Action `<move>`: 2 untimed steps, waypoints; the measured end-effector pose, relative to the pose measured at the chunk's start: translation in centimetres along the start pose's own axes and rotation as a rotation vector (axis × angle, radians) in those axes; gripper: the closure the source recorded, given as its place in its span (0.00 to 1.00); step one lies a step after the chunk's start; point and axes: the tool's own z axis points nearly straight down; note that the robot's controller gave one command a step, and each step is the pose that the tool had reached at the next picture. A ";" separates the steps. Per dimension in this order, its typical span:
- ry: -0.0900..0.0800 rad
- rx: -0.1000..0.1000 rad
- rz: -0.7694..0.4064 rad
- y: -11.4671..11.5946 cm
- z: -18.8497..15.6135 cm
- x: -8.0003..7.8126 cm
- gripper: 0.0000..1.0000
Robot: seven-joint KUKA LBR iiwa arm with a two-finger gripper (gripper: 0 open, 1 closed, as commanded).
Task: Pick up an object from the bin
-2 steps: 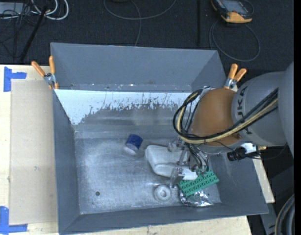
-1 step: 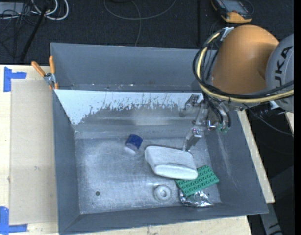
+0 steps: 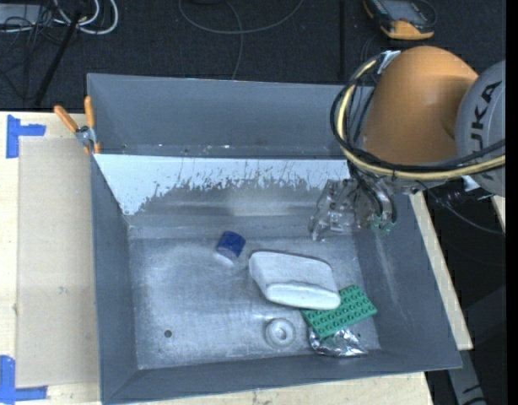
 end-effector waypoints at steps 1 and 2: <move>0.000 0.000 -0.002 0.0 0.0 0.0 1.00; 0.000 0.000 -0.003 0.0 0.0 0.0 1.00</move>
Offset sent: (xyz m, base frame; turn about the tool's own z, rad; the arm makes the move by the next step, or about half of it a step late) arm 0.0000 0.0000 0.0000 0.0000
